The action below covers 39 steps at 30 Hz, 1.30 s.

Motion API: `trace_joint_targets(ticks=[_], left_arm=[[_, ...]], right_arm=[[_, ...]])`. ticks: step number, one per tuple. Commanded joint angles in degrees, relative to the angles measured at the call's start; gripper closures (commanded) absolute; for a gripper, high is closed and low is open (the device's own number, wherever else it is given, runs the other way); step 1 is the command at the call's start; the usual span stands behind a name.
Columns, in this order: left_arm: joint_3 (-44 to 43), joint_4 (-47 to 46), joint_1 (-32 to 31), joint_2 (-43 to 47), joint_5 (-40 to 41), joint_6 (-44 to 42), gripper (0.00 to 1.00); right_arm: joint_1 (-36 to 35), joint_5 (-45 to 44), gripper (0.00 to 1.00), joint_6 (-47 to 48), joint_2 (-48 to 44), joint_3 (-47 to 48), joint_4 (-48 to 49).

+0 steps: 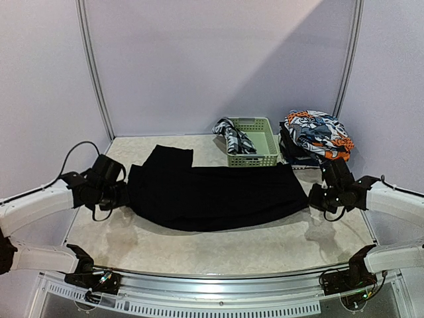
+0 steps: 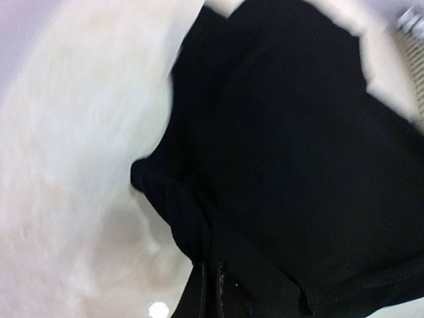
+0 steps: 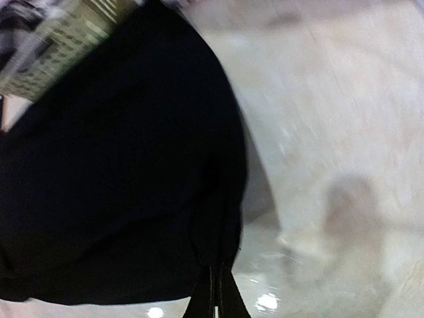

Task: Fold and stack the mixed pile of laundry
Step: Adjust the 1/3-folded T-shirt at the center of the board.

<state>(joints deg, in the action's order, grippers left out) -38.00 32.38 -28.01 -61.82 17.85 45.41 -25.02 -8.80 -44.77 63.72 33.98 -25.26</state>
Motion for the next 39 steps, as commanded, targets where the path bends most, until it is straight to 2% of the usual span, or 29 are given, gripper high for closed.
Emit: trace_joint_targets(ticks=[1,3,5,13,14,16,20,29,39], left_arm=[[-12.5,7.8,0.9,1.3,6.8,-7.2,1.0],[-17.4,11.7,1.8,1.6,8.4,-8.4,1.0],[-18.1,13.7,2.4,2.4,9.1,-8.8,1.0],[-3.8,13.8,3.0,10.4,5.6,-4.7,1.0],[-0.4,15.2,2.8,13.6,5.5,-2.3,1.0],[2.5,13.4,2.3,16.4,1.9,-0.6,1.0],[4.9,13.6,2.2,19.3,0.4,1.3,1.0],[8.4,14.2,0.3,22.2,-2.1,5.3,1.0],[10.7,17.3,-6.0,23.3,-3.5,12.3,1.0]], right_arm=[[0.6,-3.1,1.0,3.6,-1.5,12.4,-6.6],[0.5,-5.9,1.0,4.4,-4.1,15.6,-10.4],[0.6,-8.5,1.0,4.6,-6.3,16.0,-14.3],[0.6,-7.1,1.0,-1.2,-17.5,2.6,-18.4],[0.6,-6.2,1.0,-2.7,-20.2,0.4,-19.8],[0.6,-4.6,1.0,-3.8,-23.0,-1.9,-19.4],[0.6,-0.7,1.0,-6.1,-26.5,-5.6,-16.5],[0.6,1.7,1.0,-6.8,-30.2,-9.2,-17.6],[0.6,3.4,1.0,-8.1,-35.4,-11.5,-22.2]])
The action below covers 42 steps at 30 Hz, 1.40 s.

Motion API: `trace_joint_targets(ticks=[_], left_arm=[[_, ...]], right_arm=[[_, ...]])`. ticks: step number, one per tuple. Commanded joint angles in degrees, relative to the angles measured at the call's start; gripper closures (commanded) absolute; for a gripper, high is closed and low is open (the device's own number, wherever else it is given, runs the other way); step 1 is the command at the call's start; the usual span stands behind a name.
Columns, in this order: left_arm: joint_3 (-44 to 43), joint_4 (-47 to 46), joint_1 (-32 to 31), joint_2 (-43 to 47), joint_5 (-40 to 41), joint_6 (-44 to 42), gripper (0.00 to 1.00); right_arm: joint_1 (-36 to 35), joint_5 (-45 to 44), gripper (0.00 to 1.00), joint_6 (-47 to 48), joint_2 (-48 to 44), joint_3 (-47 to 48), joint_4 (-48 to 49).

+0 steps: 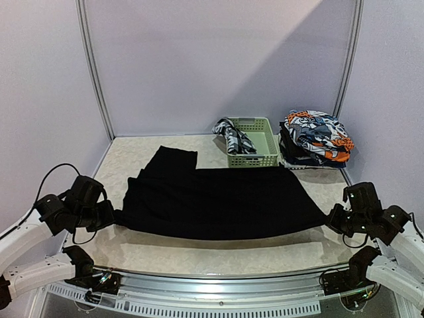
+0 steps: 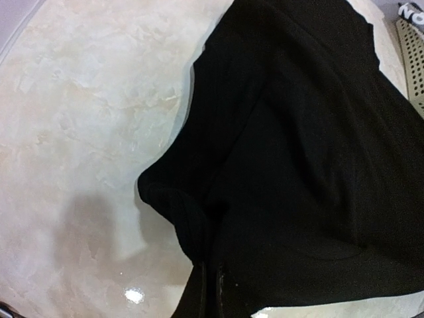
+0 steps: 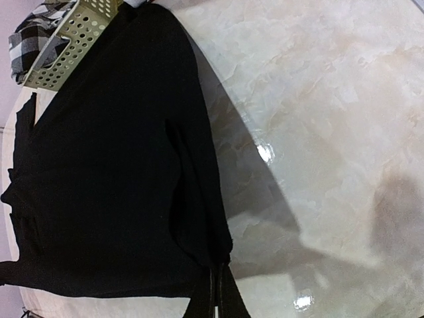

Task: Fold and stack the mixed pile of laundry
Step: Adjust the 1/3-folded T-shirt at the center of the board.

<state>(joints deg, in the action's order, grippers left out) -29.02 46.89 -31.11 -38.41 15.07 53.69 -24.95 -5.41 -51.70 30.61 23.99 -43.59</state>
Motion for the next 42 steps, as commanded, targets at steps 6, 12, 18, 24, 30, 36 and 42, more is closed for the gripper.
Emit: trace_joint_targets(ticks=[6,12,18,24,30,36,42], left_arm=[[3.1,5.0,-7.3,1.9,-1.5,8.6,0.94],[-0.8,6.3,-8.2,6.1,-2.1,8.2,0.63],[-6.4,3.3,-8.3,1.9,1.6,1.9,0.6],[-9.1,-6.4,-8.2,-10.9,3.8,-4.0,0.72],[-11.7,-16.6,-7.9,-24.4,0.7,-7.8,0.75],[-16.2,-24.6,-7.9,-37.4,-2.4,-13.5,0.75],[-19.1,-31.7,-7.9,-49.6,-6.5,-17.2,0.76]], right_arm=[[0.6,0.5,0.68,-3.5,-9.2,-3.2,-7.4],[0.5,-0.8,0.38,-3.5,-13.0,-0.3,-7.0],[0.5,4.6,0.33,3.0,-2.5,2.9,7.0],[-1.0,13.1,0.32,8.0,16.7,6.2,23.8],[-3.5,14.9,0.37,13.6,33.5,13.4,27.6],[-4.0,15.0,0.41,16.4,49.3,18.2,29.9],[-4.0,12.0,0.4,17.5,58.2,20.2,31.0]])
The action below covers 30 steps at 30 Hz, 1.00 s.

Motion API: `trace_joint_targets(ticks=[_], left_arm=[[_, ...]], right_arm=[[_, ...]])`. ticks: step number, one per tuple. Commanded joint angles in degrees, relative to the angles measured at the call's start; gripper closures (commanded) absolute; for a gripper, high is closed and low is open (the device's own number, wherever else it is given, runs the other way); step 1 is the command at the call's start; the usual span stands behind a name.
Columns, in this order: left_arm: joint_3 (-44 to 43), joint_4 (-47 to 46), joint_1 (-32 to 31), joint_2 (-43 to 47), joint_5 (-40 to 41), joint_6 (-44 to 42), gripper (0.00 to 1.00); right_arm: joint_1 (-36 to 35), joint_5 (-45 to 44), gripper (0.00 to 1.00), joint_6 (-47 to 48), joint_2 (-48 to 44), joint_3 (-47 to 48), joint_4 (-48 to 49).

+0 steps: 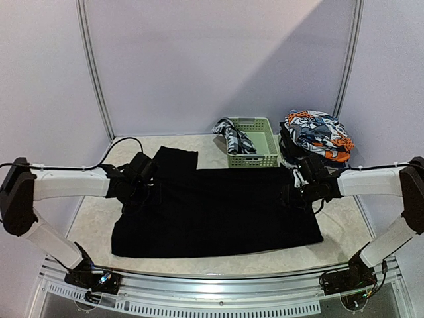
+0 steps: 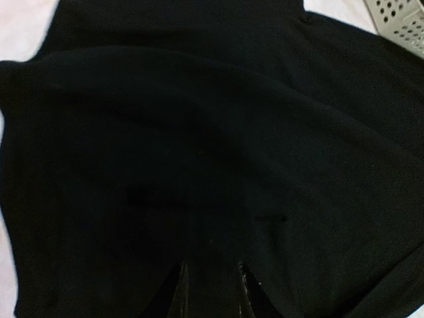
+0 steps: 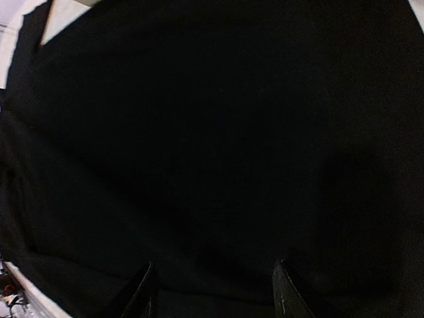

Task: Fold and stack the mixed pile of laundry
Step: Adjust the 1/3-folded T-shirt at the center of the board.

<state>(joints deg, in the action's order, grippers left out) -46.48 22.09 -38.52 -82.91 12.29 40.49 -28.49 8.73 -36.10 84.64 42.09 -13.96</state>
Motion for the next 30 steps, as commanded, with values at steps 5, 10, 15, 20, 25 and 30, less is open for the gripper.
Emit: trace_joint_targets(ticks=[5,10,15,20,25,30], left_arm=[[-1.1,-10.7,-0.5,-10.3,-5.3,-4.3,0.77],[-0.4,-11.6,-0.6,-13.5,-5.8,-4.3,0.78],[3.1,-12.8,-1.4,-13.8,-5.8,-2.6,0.8],[7.1,-11.9,-4.5,-11.9,-4.1,0.2,0.81],[9.6,-7.2,-9.4,-9.1,-0.5,5.0,0.81],[11.2,-0.8,-14.8,-2.9,3.0,9.9,0.81]], right_arm=[[-0.4,-4.4,0.41,1.3,9.0,1.9,0.4],[-0.5,-5.6,0.41,-0.4,8.9,-2.0,0.9],[-1.0,-6.4,0.41,-2.8,6.8,-6.9,0.7],[-3.1,-11.3,0.42,-6.1,0.9,-11.5,-2.1],[-5.3,-13.2,0.42,-10.3,-5.9,-16.7,-3.5],[-7.7,-14.7,0.42,-13.8,-12.7,-20.2,-5.9]])
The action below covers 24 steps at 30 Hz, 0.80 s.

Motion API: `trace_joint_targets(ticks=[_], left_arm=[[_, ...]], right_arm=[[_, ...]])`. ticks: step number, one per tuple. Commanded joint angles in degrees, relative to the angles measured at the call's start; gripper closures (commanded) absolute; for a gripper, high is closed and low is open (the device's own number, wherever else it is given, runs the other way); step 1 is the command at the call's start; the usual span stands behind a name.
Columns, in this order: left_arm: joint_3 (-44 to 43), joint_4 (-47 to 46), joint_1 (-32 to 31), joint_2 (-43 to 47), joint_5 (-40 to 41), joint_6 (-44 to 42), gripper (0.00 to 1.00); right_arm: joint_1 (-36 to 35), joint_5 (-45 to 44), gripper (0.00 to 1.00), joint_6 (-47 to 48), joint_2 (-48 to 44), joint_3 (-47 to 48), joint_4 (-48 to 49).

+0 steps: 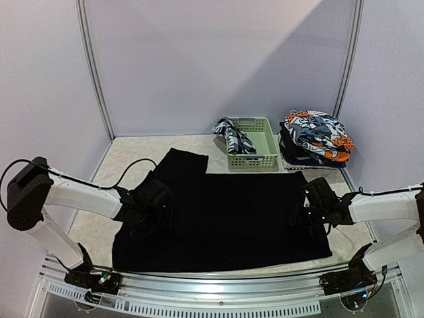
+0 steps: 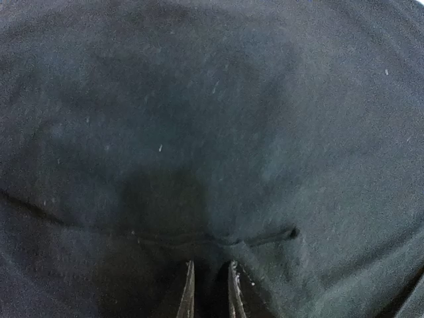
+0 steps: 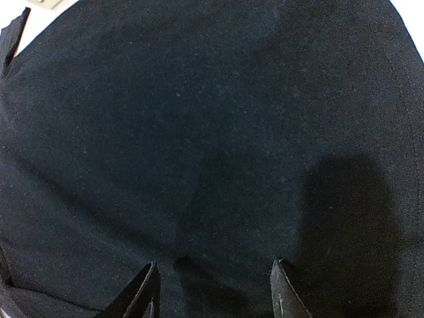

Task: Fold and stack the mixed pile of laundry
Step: Adjust the 1/3-folded T-shirt at the center of the board.

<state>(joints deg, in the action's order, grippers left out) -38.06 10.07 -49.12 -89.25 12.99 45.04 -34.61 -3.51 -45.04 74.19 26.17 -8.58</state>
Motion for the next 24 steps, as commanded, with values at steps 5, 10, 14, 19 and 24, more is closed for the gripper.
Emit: trace_joint_targets(ticks=[5,10,14,19,24], left_arm=[[1.2,16.5,-6.3,9.3,6.8,5.4,0.78],[-7.0,22.7,-6.0,11.1,15.1,-1.7,0.71],[-13.3,23.3,-3.4,11.6,18.9,-9.9,0.62],[-18.4,18.2,6.6,10.3,13.4,-18.8,0.58],[-22.2,8.0,16.5,4.1,1.2,-27.3,0.48]], right_arm=[[-2.4,-3.6,0.41,-5.4,-9.2,-3.5,-14.6],[-2.4,-6.9,0.36,-2.1,-12.4,2.4,-18.2],[-2.4,-11.7,0.28,1.5,-12.9,7.6,-19.8],[-2.3,-17.8,0.02,4.3,-11.8,11.7,-19.1],[-0.5,-18.8,0.01,6.4,-9.3,13.2,-15.8]])
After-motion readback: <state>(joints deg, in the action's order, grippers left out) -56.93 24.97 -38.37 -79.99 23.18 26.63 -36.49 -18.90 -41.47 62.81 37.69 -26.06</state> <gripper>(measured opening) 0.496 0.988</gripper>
